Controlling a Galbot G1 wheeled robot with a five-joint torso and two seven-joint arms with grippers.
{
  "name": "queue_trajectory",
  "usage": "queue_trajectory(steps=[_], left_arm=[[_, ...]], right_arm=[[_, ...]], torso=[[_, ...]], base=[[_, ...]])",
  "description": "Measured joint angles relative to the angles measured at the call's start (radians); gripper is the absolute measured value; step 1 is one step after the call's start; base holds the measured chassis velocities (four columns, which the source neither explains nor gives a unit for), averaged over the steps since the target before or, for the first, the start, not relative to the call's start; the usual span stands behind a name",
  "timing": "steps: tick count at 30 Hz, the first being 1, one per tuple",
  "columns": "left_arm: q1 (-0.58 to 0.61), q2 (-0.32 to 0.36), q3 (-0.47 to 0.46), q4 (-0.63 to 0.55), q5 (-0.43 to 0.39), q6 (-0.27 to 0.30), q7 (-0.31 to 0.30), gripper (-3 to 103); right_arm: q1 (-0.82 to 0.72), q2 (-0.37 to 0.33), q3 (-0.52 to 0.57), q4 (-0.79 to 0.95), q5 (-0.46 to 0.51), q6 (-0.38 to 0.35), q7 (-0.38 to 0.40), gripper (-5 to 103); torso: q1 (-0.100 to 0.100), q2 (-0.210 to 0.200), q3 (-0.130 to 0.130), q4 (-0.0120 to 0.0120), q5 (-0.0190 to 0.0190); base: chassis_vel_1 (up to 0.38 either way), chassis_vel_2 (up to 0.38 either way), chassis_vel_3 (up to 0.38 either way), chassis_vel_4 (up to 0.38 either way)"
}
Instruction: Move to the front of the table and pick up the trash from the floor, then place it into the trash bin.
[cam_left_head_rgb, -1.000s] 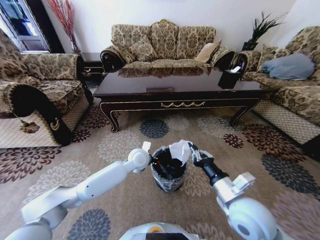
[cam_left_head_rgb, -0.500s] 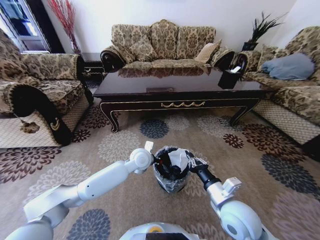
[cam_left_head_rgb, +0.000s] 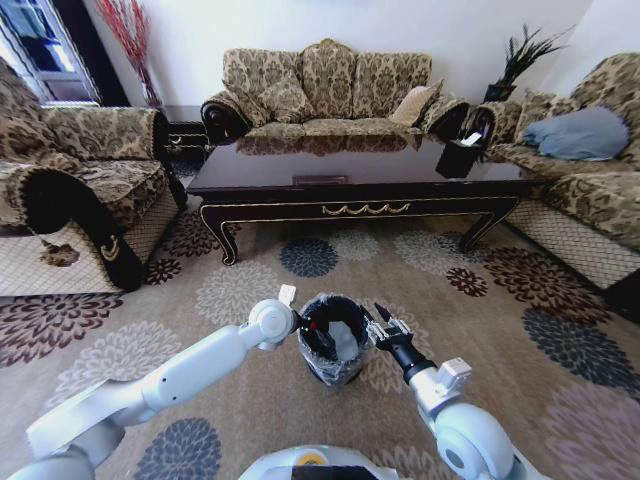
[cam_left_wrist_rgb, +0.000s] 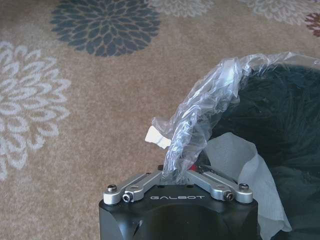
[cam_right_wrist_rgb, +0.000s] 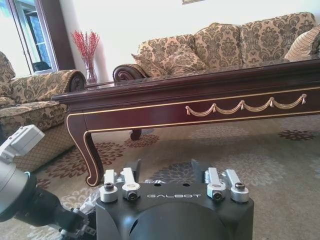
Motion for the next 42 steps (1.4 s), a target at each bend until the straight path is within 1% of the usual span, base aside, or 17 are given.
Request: queue_trajectory(steps=[1, 3, 4, 5, 6, 10, 12, 16, 17, 20, 21, 26, 27, 31, 33, 37, 42], left_arm=[[0.009, 0.004, -0.006, -0.001, 0.005, 0.000, 0.002, 0], [0.015, 0.007, -0.010, -0.002, 0.007, 0.000, 0.003, 0], [0.034, 0.019, -0.022, -0.008, 0.015, 0.000, 0.007, 0], [0.055, 0.036, -0.037, -0.017, 0.022, 0.000, 0.012, 0], [0.055, 0.036, -0.037, -0.017, 0.022, 0.000, 0.012, 0], [0.142, 0.115, -0.141, -0.054, 0.039, 0.000, 0.034, 0], [0.163, 0.137, -0.169, -0.063, 0.043, 0.000, 0.039, 0], [0.244, 0.216, -0.277, -0.100, 0.056, 0.000, 0.056, 0], [0.244, 0.216, -0.277, -0.100, 0.056, 0.000, 0.056, 0], [0.321, 0.257, -0.376, -0.121, 0.067, 0.000, 0.069, 0], [0.321, 0.257, -0.376, -0.121, 0.067, 0.000, 0.069, 0], [0.452, 0.299, -0.502, -0.132, 0.090, 0.000, 0.098, 0], [0.452, 0.299, -0.502, -0.132, 0.090, 0.000, 0.098, 0], [0.575, 0.318, -0.582, -0.150, 0.165, 0.000, 0.138, 0], [0.598, 0.317, -0.596, -0.154, 0.181, 0.000, 0.144, 0], [0.667, 0.300, -0.640, -0.173, 0.209, -0.003, 0.152, 0], [0.729, 0.288, -0.671, -0.182, 0.247, -0.009, 0.169, 0]], right_arm=[[0.000, 0.001, 0.002, 0.000, 0.000, 0.000, 0.000, 65], [0.000, 0.001, 0.003, -0.001, 0.000, 0.000, 0.000, 65], [0.003, 0.001, 0.010, -0.002, 0.003, 0.000, 0.000, 76], [0.013, 0.001, 0.019, -0.008, 0.011, 0.000, 0.000, 81], [0.013, 0.001, 0.019, -0.008, 0.011, 0.000, 0.000, 81], [0.091, -0.005, 0.048, -0.055, 0.077, -0.003, 0.011, 96], [0.111, -0.007, 0.049, -0.073, 0.089, -0.004, 0.014, 99], [0.188, -0.009, 0.023, -0.173, 0.103, -0.004, 0.017, 100], [0.188, -0.009, 0.023, -0.173, 0.103, -0.004, 0.017, 100], [0.253, -0.002, -0.033, -0.285, 0.096, -0.002, 0.017, 100], [0.253, -0.002, -0.033, -0.285, 0.096, -0.002, 0.017, 100], [0.386, 0.027, -0.147, -0.477, 0.067, 0.007, 0.016, 100], [0.386, 0.027, -0.147, -0.477, 0.067, 0.007, 0.016, 100], [0.531, 0.073, -0.264, -0.642, 0.041, 0.016, 0.016, 100], [0.565, 0.087, -0.296, -0.689, 0.034, 0.020, 0.015, 100], [0.661, 0.144, -0.391, -0.841, 0.012, 0.033, 0.005, 100], [0.727, 0.203, -0.465, -0.945, -0.005, 0.047, -0.008, 100]], torso=[[0.000, 0.000, 0.000, 0.0000, 0.0000], [0.000, 0.000, 0.000, 0.0000, -0.0001], [0.000, 0.000, 0.000, 0.0000, 0.0000], [0.000, 0.000, 0.000, -0.0001, -0.0001], [0.000, 0.000, 0.000, -0.0001, -0.0001], [0.000, 0.000, 0.000, 0.0001, -0.0002], [0.000, 0.000, 0.000, 0.0003, -0.0002], [0.000, 0.000, 0.000, 0.0004, -0.0001], [0.000, 0.000, 0.000, 0.0004, -0.0001], [0.000, 0.000, 0.000, 0.0001, -0.0001], [0.000, 0.000, 0.000, 0.0001, -0.0001], [0.000, 0.000, 0.000, 0.0001, 0.0000], [0.000, 0.000, 0.000, 0.0001, 0.0000], [0.000, 0.000, 0.000, 0.0004, -0.0001], [0.000, 0.000, 0.000, 0.0005, 0.0000], [0.000, 0.000, 0.000, 0.0000, -0.0001], [0.000, 0.000, 0.000, 0.0002, -0.0001]], base=[[0.000, 0.000, 0.000, 0.000], [0.000, 0.000, 0.000, 0.000], [0.000, 0.000, 0.000, 0.000], [0.000, 0.000, 0.000, 0.000], [0.000, 0.000, 0.000, 0.000], [0.000, 0.000, 0.000, 0.000], [0.000, 0.000, 0.000, 0.000], [0.000, 0.000, 0.000, 0.000], [0.000, 0.000, 0.000, 0.000], [0.000, 0.000, 0.000, 0.000], [0.000, 0.000, 0.000, 0.000], [0.000, 0.000, 0.000, 0.000], [0.000, 0.000, 0.000, 0.000], [0.000, 0.000, 0.000, 0.000], [0.000, 0.000, 0.000, 0.000], [0.000, 0.000, 0.000, 0.000], [0.000, 0.000, 0.000, 0.000]])
